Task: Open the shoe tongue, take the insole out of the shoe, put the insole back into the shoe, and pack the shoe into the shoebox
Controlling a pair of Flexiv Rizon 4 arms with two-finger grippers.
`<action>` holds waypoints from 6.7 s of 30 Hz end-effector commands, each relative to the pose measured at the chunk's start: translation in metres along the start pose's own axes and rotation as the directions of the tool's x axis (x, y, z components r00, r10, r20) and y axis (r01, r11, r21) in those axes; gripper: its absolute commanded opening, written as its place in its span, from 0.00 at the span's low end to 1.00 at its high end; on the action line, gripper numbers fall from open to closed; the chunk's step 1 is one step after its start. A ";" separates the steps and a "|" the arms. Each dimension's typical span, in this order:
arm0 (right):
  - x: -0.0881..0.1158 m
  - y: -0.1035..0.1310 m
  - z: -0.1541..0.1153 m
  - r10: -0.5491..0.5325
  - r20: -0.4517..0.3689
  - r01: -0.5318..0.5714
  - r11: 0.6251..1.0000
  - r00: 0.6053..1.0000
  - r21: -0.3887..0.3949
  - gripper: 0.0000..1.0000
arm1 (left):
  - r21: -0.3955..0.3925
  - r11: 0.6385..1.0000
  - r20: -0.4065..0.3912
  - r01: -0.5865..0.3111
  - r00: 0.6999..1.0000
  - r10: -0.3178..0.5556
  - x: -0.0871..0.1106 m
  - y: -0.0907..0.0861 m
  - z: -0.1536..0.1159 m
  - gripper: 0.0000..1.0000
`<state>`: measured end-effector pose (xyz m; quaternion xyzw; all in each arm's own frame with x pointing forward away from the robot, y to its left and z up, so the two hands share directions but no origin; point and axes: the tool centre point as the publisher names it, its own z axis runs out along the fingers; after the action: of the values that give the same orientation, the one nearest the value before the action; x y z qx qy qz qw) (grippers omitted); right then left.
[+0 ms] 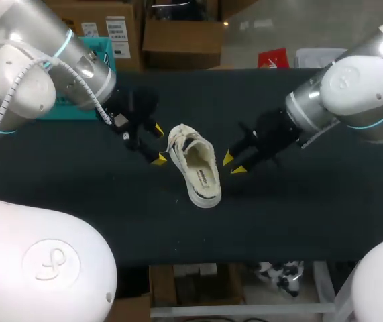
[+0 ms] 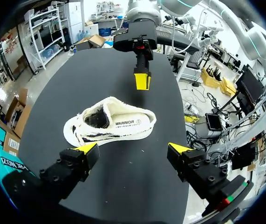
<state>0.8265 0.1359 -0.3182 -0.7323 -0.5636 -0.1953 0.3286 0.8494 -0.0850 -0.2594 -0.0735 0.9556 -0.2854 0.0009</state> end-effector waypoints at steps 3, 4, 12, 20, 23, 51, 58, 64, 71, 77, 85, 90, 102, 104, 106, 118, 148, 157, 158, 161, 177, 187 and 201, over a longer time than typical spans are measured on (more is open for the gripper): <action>0.003 0.000 -0.004 0.002 0.029 -0.002 1.000 1.000 0.006 1.00 | -0.013 0.996 0.034 0.088 0.996 -0.087 0.003 0.000 0.005 1.00; 0.003 0.000 -0.004 0.002 0.029 -0.002 1.000 1.000 0.006 1.00 | -0.012 0.993 0.031 0.118 0.993 -0.117 0.005 0.000 0.007 1.00; -0.016 0.003 -0.038 -0.244 0.040 0.243 0.969 0.969 0.038 1.00 | -0.021 0.918 0.067 0.395 0.917 -0.393 0.017 0.002 0.020 1.00; -0.016 0.002 -0.047 -0.345 0.024 0.339 0.931 0.938 0.133 1.00 | -0.025 0.893 0.148 0.450 0.885 -0.442 0.016 0.002 0.020 1.00; -0.016 0.002 -0.047 -0.345 0.024 0.339 0.931 0.938 0.133 1.00 | -0.025 0.893 0.148 0.450 0.885 -0.442 0.016 0.002 0.020 1.00; -0.012 0.005 -0.063 -0.631 0.389 0.579 0.774 0.672 0.256 1.00 | 0.005 0.654 0.241 0.756 0.634 -0.735 0.007 0.006 0.046 1.00; -0.024 0.021 -0.076 -0.809 0.399 0.698 0.579 0.431 0.421 1.00 | 0.042 0.522 0.352 0.852 0.476 -0.806 0.007 0.003 0.064 1.00; -0.024 0.021 -0.076 -0.809 0.399 0.698 0.579 0.431 0.421 1.00 | 0.042 0.522 0.352 0.852 0.476 -0.806 0.007 0.003 0.064 1.00; -0.024 0.024 -0.077 -0.823 0.417 0.703 0.555 0.386 0.444 1.00 | 0.068 0.472 0.372 0.879 0.416 -0.830 0.001 0.002 0.071 1.00; -0.038 0.021 -0.093 -0.845 0.438 0.764 0.493 0.306 0.417 1.00 | 0.163 0.351 0.392 0.922 0.266 -0.881 -0.008 0.003 0.082 1.00; -0.060 0.028 -0.110 -0.906 0.413 0.823 0.303 0.092 0.481 1.00 | 0.232 0.293 0.401 0.928 0.183 -0.898 -0.008 0.001 0.104 1.00; -0.072 0.037 -0.122 -0.926 0.374 0.828 0.173 -0.048 0.533 1.00 | 0.264 0.242 0.389 0.934 0.126 -0.912 -0.016 0.000 0.107 0.98; -0.083 0.050 -0.141 -0.932 0.318 0.787 0.062 -0.175 0.614 1.00 | 0.287 0.150 0.364 0.946 0.037 -0.930 -0.030 -0.003 0.107 0.51; -0.086 0.051 -0.143 -0.930 0.319 0.792 0.055 -0.181 0.608 1.00 | 0.288 0.144 0.372 0.947 0.028 -0.928 -0.032 -0.002 0.109 0.51; -0.089 0.051 -0.145 -0.928 0.320 0.792 0.046 -0.192 0.609 1.00 | 0.287 0.134 0.375 0.948 0.017 -0.927 -0.034 -0.002 0.110 0.51; -0.096 0.058 -0.148 -0.917 0.283 0.758 -0.030 -0.280 0.651 1.00 | 0.296 0.106 0.361 0.949 -0.009 -0.932 -0.042 -0.004 0.114 0.00; -0.097 0.054 -0.174 -0.922 0.086 0.679 -0.211 -0.376 0.703 1.00 | 0.121 0.786 0.313 0.606 0.728 -0.610 -0.076 -0.022 0.020 0.00; -0.097 0.054 -0.174 -0.922 0.086 0.679 -0.211 -0.376 0.703 1.00 | 0.046 0.932 0.370 0.359 0.861 -0.350 -0.145 -0.009 -0.049 0.00; -0.097 0.054 -0.174 -0.922 0.086 0.679 -0.211 -0.376 0.703 1.00 | 0.047 0.940 0.371 0.338 0.868 -0.331 -0.153 -0.007 -0.060 0.00; -0.097 0.054 -0.174 -0.922 0.086 0.679 -0.211 -0.376 0.703 1.00 | 0.045 0.955 0.416 0.292 0.864 -0.284 -0.183 -0.005 -0.094 0.00; -0.097 0.054 -0.174 -0.922 0.086 0.679 -0.211 -0.376 0.703 1.00 | 0.028 0.989 0.576 0.142 0.807 -0.132 -0.291 0.043 -0.202 0.00; -0.097 0.054 -0.174 -0.922 0.086 0.679 -0.211 -0.376 0.703 1.00 | 0.013 0.992 0.644 0.129 0.757 -0.107 -0.344 0.086 -0.234 0.00; -0.097 0.054 -0.174 -0.922 0.086 0.679 -0.211 -0.376 0.703 1.00 | -0.013 0.981 0.682 0.193 0.719 -0.133 -0.377 0.163 -0.253 0.00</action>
<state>0.8643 -0.0620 -0.2735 0.0325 -0.9989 -0.0039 -0.0342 1.1875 0.2317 -0.1478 -0.2589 0.8902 -0.1919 0.3222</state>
